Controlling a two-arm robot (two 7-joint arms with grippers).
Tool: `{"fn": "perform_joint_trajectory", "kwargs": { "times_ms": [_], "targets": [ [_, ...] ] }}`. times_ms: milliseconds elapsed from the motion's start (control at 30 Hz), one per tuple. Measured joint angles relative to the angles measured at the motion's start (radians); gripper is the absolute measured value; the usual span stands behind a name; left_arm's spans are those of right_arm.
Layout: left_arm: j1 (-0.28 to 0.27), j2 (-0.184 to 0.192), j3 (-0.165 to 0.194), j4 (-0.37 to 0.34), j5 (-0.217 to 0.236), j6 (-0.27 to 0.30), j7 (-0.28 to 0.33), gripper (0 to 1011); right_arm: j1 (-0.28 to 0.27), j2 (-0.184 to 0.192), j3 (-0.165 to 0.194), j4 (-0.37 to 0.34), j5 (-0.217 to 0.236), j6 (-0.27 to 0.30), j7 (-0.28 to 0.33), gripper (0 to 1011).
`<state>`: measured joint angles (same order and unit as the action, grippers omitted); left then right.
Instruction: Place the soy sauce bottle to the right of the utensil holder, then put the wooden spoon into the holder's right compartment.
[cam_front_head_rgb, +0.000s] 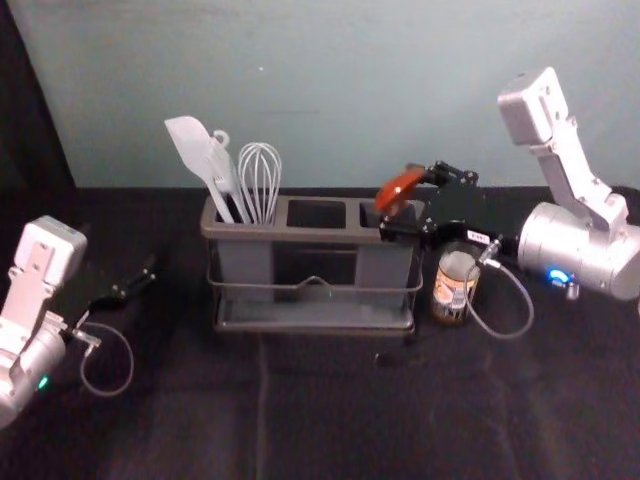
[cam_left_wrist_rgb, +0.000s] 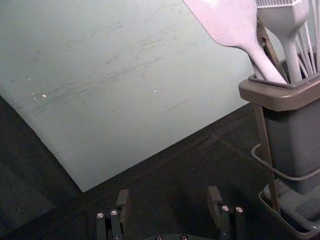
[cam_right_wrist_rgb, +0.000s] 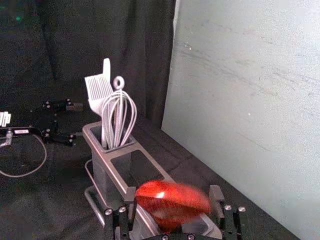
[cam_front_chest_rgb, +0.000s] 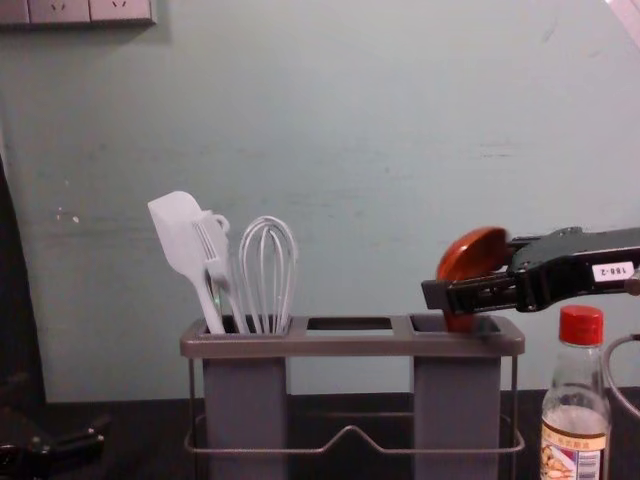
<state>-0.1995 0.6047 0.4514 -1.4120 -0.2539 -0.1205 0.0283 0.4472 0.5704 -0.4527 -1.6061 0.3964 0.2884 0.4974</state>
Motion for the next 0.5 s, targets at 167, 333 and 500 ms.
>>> {"fn": "perform_joint_trajectory", "kwargs": {
  "times_ms": [167, 333, 500],
  "targets": [
    [0.000, 0.000, 0.000, 0.000, 0.000, 0.000, 0.000, 1011, 0.000, 0.000, 0.000, -0.001, 0.000, -0.001, 0.000, 1003],
    [0.000, 0.000, 0.000, 0.000, 0.000, 0.000, 0.000, 1011, -0.001, 0.001, 0.001, -0.001, 0.000, -0.003, 0.000, 1002],
    [0.000, 0.000, 0.000, 0.000, 0.000, 0.000, 0.000, 1011, -0.001, 0.001, 0.001, -0.002, 0.000, -0.004, 0.000, 1003]
  ]
}}
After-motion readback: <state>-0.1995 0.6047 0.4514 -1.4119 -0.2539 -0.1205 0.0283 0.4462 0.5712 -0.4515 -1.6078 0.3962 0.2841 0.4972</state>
